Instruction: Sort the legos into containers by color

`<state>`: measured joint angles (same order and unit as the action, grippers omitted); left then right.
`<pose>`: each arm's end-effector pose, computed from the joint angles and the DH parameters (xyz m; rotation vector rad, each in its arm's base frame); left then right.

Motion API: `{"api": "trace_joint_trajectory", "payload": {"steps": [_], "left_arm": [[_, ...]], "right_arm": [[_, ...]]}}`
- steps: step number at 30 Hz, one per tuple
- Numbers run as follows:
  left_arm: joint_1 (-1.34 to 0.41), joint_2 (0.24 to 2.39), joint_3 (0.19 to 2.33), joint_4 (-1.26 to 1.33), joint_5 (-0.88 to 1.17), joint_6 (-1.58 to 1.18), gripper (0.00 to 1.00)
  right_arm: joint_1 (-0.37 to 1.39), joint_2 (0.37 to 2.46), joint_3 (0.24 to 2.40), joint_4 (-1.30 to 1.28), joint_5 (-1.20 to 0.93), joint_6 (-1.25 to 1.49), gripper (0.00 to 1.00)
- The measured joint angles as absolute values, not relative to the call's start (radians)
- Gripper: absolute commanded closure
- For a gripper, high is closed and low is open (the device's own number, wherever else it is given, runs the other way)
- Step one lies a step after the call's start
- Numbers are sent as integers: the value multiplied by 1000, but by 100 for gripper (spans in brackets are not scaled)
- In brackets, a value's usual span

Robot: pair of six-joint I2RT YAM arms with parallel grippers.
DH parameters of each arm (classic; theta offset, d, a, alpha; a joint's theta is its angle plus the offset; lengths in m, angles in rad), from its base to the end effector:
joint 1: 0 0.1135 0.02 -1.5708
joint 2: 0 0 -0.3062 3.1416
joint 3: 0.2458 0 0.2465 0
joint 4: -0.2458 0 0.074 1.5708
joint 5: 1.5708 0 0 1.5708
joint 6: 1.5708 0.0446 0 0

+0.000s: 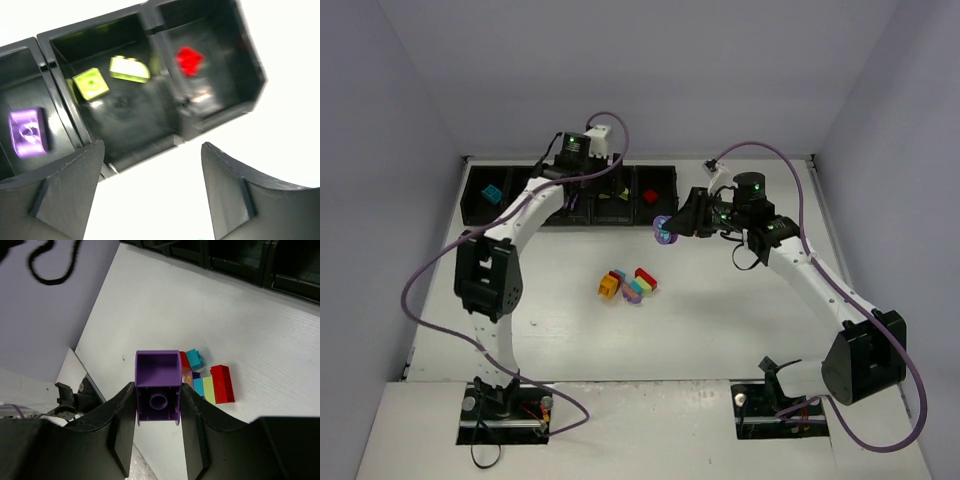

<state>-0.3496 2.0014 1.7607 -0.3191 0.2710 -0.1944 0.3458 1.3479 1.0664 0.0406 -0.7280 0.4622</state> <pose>0.4595 -0.1802 0.3309 0.3304 2.1434 -0.6056 0.2749 0.1306 0.3777 -0.4424 1.8721 1.2138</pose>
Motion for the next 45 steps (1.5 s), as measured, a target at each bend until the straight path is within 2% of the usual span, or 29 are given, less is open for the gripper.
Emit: {"api": "trace_joint_trajectory", "payload": {"steps": [7,10,17,23,32,42,45], "left_arm": [[-349,1648,1530,-267,509,-354,26],[-349,1563,1436,-199,642,-379,26],[-346,1578,1343,-122,972,-397,26],[-347,1559,1343,-67,1131,-369,26],[-357,1488,1343,-27,1251,-323,27],[-393,1496,1331,-28,1260,-300,28],[-405,1499,1331,-28,1256,-299,32]], "right_arm": [[346,1349,1072,41,-738,435,100],[346,1355,1096,42,-776,424,100],[346,1378,1164,52,-925,378,100],[346,1407,1183,56,-1037,345,100],[346,1425,1209,56,-1135,330,100],[347,1433,1235,57,-1190,327,100],[347,1433,1237,59,-1199,327,100]]}}
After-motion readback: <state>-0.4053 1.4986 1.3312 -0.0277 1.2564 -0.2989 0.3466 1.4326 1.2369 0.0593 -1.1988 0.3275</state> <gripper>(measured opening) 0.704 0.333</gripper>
